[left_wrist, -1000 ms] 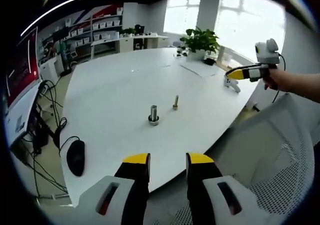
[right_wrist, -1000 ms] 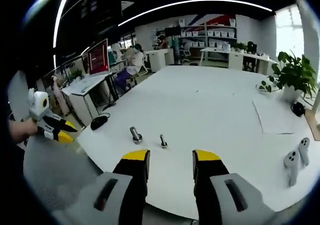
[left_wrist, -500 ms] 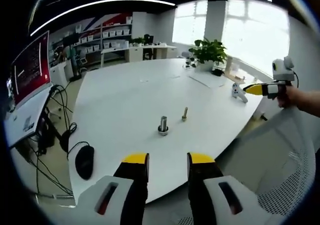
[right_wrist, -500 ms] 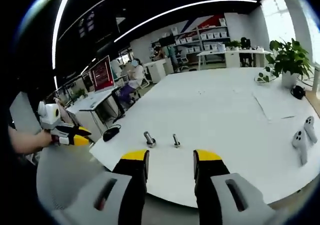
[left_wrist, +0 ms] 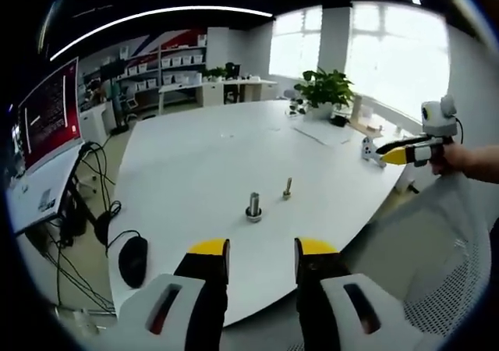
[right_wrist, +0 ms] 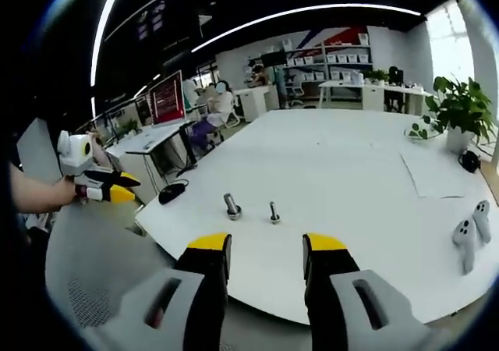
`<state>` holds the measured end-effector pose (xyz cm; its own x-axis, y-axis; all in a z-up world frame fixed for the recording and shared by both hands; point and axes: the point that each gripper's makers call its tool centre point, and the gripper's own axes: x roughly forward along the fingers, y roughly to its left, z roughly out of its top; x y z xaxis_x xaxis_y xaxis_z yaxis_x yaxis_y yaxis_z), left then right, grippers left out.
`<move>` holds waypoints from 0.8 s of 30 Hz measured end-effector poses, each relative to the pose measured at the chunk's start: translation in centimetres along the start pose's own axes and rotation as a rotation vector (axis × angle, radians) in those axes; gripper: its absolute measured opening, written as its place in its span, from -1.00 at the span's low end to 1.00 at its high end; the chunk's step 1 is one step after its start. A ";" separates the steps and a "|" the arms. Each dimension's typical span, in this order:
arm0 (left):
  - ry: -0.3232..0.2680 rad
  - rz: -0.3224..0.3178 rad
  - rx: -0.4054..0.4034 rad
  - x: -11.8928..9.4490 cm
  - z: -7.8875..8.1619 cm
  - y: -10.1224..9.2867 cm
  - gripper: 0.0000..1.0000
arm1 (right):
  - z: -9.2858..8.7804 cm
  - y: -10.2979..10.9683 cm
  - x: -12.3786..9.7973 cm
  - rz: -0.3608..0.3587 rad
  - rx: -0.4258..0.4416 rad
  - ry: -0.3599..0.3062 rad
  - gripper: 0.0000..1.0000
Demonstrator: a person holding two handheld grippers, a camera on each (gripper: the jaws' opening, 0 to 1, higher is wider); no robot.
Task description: Place the washer onto the threaded stud by aligning its center hole with the stud, sliding it down to the base, and recovering from edge contact or off-axis alignment until the washer reaches the visible bottom stop.
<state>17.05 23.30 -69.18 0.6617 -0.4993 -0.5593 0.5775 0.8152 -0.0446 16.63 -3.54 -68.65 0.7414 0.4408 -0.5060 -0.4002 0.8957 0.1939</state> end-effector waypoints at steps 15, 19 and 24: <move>-0.034 0.017 -0.017 -0.5 0.3 0.8 -0.46 | -0.3 0.2 0.2 -0.009 -0.005 0.019 -0.26; -0.013 0.019 -0.035 -0.4 -0.2 0.9 -0.46 | -0.5 0.1 0.2 -0.011 0.015 0.023 -0.26; -0.014 0.032 -0.032 -0.4 -0.1 1.1 -0.46 | -0.6 0.3 0.3 0.003 -0.009 0.038 -0.28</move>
<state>17.33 24.45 -69.08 0.6863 -0.4772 -0.5489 0.5406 0.8395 -0.0539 16.42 -3.11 -69.28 0.7193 0.4412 -0.5366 -0.4076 0.8935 0.1884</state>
